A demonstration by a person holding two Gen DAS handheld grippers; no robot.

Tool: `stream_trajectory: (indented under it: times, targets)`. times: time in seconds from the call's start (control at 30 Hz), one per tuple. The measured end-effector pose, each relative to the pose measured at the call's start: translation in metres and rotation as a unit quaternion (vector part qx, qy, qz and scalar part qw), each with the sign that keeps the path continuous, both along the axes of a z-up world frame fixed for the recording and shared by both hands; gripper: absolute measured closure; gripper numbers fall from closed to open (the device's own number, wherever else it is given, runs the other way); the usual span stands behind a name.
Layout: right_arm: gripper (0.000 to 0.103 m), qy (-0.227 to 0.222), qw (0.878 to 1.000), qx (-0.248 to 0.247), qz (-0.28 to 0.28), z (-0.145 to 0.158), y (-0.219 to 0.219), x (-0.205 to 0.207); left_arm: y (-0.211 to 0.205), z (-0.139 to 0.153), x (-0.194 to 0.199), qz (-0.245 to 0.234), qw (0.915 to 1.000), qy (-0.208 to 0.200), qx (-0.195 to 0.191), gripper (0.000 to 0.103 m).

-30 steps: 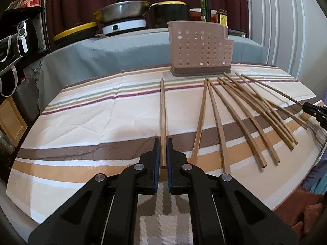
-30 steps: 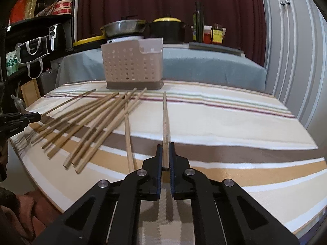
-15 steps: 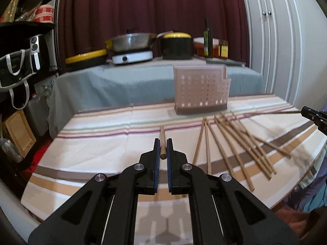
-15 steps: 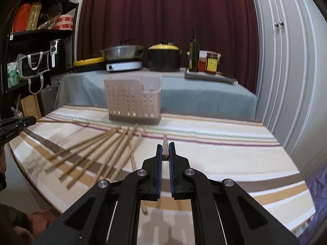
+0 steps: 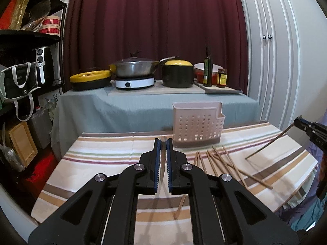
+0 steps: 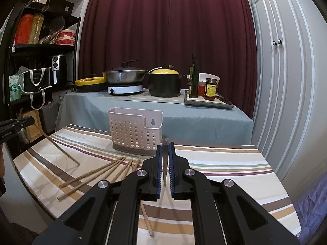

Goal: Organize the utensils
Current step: 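Lift both chopsticks and lower them into the white caddy with both grippers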

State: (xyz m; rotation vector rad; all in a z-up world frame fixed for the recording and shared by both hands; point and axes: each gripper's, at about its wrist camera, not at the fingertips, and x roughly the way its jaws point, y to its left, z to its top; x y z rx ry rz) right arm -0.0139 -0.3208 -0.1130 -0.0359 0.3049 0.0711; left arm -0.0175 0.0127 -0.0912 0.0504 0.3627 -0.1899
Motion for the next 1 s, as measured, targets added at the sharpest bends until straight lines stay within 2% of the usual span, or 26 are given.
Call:
stream_trajectory:
  times: [0.47, 0.7, 0.83, 1.0]
  targets:
    - [0.096, -0.023, 1.0, -0.007, 0.003, 0.017, 0.002, 0.046, -0.002, 0.016, 0.046, 0.017, 0.9998, -0.012, -0.007, 0.096]
    - [0.096, -0.028, 1.0, 0.008, 0.009, 0.029, 0.0, 0.063, -0.003, 0.025, 0.065, 0.008, 0.9994, -0.008, -0.032, 0.096]
    - [0.096, -0.045, 0.999, 0.016, 0.02, 0.044, 0.0, 0.072, -0.006, 0.042, 0.079, -0.008, 0.9984, -0.019, -0.053, 0.096]
    - [0.096, -0.086, 0.995, 0.019, 0.039, 0.074, 0.003, 0.086, -0.018, 0.074, 0.1, -0.032, 0.996, -0.057, -0.062, 0.096]
